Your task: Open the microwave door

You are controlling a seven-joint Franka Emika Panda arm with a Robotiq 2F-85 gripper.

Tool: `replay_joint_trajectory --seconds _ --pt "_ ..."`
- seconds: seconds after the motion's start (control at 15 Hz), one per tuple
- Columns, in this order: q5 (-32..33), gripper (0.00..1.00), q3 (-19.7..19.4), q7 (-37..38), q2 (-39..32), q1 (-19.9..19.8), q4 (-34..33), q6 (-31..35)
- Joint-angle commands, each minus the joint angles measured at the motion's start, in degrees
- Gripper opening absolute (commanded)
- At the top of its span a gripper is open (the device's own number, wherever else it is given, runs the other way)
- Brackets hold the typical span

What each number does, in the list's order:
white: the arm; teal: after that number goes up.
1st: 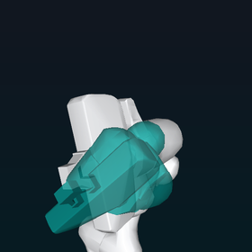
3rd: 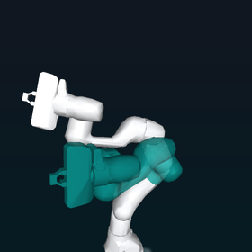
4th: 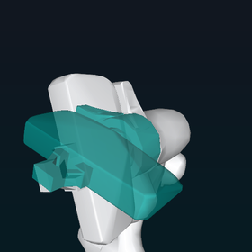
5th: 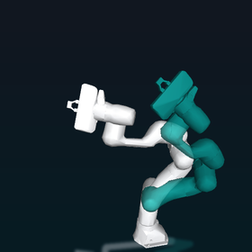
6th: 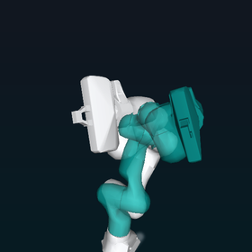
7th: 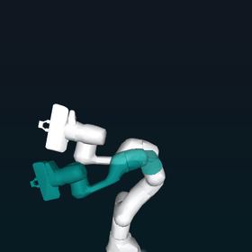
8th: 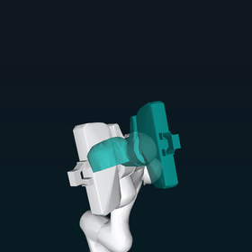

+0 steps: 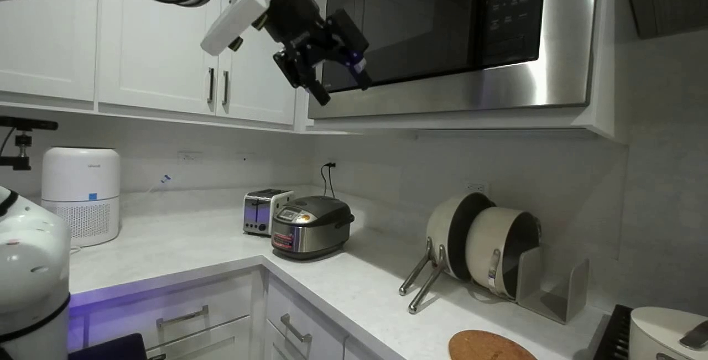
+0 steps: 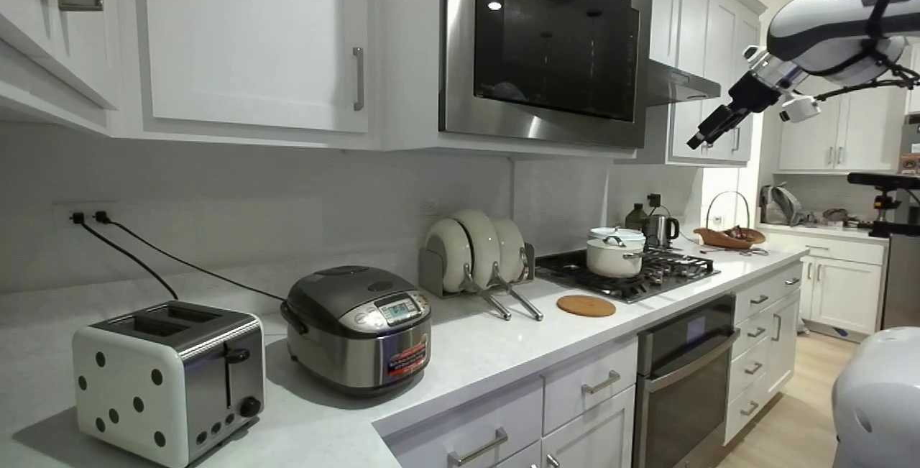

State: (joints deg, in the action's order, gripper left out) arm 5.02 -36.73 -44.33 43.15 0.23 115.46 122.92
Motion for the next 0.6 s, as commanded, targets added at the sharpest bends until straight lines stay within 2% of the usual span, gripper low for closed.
replay_joint_trajectory --seconds 0.0,0.53 --pt "-2.66 1.0 -1.98 -2.86 -4.48 2.39 -5.56 4.29" --pt "-6.83 1.0 -5.15 -1.81 -10.52 6.5 -11.37 17.85"
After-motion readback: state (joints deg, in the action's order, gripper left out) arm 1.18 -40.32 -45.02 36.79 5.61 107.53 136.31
